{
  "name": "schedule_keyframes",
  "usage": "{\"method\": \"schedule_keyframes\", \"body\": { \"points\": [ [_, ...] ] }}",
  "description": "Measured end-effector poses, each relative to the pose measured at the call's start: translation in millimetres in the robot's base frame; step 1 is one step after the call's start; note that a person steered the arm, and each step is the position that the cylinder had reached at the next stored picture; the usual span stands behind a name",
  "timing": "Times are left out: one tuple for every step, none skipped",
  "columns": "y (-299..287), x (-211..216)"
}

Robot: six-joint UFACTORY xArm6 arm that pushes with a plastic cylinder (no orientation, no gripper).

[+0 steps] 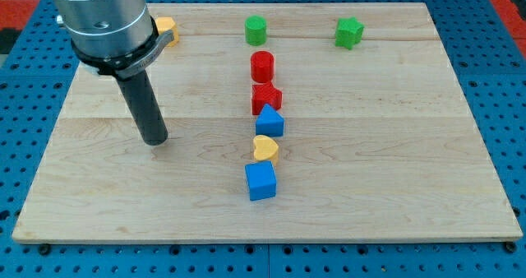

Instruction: Push the red circle diagonally top left to the red star

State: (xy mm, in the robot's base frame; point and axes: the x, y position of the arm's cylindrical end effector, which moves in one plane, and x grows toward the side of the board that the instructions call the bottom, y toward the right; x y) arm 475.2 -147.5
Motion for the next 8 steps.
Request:
{"method": "schedule_keyframes", "body": {
  "points": [
    [0.0, -71.9],
    [0.1, -135.9],
    [19.8, -186.8],
    [69.8, -196.7],
    [128.9, -195.6],
    [166.4, -174.3],
    [179.2, -134.2],
    [172.6, -126.3]
  ]
}}
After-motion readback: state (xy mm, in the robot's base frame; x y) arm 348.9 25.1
